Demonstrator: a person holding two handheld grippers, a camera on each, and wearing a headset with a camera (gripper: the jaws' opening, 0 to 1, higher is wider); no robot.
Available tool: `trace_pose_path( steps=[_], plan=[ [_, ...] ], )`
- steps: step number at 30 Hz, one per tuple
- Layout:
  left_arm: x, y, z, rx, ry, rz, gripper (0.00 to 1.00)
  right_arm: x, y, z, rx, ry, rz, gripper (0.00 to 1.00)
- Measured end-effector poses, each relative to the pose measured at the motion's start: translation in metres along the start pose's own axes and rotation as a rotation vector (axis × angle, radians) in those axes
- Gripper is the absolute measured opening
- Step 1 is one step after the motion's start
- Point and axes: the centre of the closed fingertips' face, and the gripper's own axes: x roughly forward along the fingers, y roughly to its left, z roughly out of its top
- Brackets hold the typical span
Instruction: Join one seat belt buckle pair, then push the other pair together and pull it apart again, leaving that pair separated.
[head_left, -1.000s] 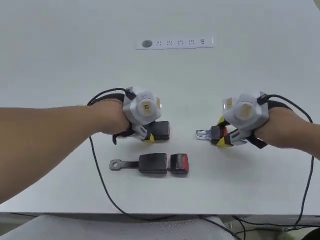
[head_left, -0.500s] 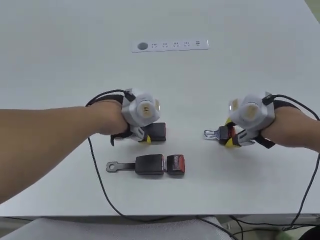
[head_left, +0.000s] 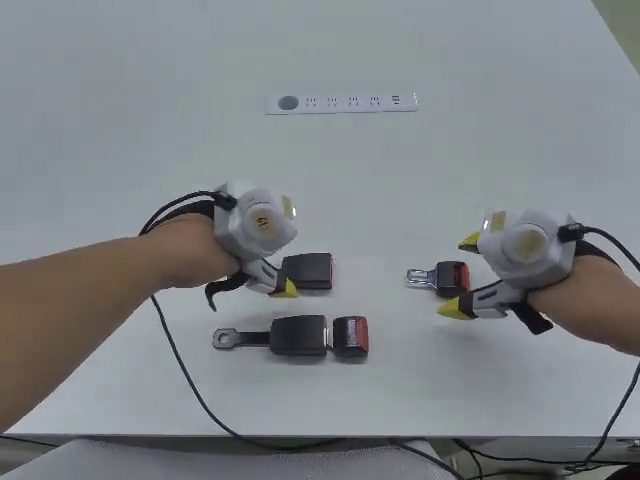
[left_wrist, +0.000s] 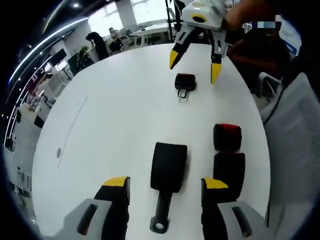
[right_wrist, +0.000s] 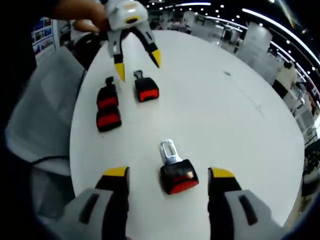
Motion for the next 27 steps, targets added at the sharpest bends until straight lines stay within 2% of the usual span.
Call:
trace_pose_path(
  steps=[2, 4, 5, 7, 8, 10, 11, 15, 17, 21, 27],
  plan=[
    [-0.014, -0.008, -0.003, -0.044, -0.034, 0.012, 0.63, -0.009, 0.003, 0.006, 0.041, -0.054, -0.027, 0.67],
    [-0.025, -0.016, -0.016, -0.042, -0.025, 0.018, 0.66, -0.016, 0.008, 0.005, 0.047, -0.062, -0.035, 0.68],
    [-0.032, -0.019, -0.024, -0.034, -0.015, 0.041, 0.68, -0.021, 0.014, 0.007, 0.061, -0.076, -0.036, 0.69],
    [-0.040, -0.024, -0.031, -0.055, -0.015, 0.050, 0.71, -0.025, 0.019, 0.002, 0.068, -0.081, -0.037, 0.70],
    [-0.046, -0.029, -0.035, -0.087, -0.027, 0.059, 0.72, -0.028, 0.021, 0.001, 0.073, -0.087, -0.044, 0.71],
    [-0.053, -0.034, -0.041, -0.104, -0.035, 0.071, 0.77, -0.032, 0.024, 0.002, 0.091, -0.099, -0.049, 0.75],
    [-0.057, -0.036, -0.046, -0.130, -0.043, 0.085, 0.79, -0.036, 0.027, 0.004, 0.107, -0.114, -0.051, 0.76],
    [-0.072, -0.042, -0.056, -0.222, -0.087, 0.120, 0.85, -0.046, 0.036, 0.008, 0.104, -0.145, -0.056, 0.82],
    [-0.081, -0.047, -0.063, -0.217, -0.088, 0.129, 0.87, -0.049, 0.037, 0.009, 0.106, -0.149, -0.062, 0.84],
    [-0.096, -0.049, -0.073, -0.260, -0.126, 0.168, 0.92, -0.055, 0.035, 0.007, 0.120, -0.152, -0.073, 0.86],
    [-0.109, -0.057, -0.091, -0.317, -0.146, 0.207, 1.00, -0.060, 0.033, -0.004, 0.123, -0.142, -0.079, 0.89]
  ],
)
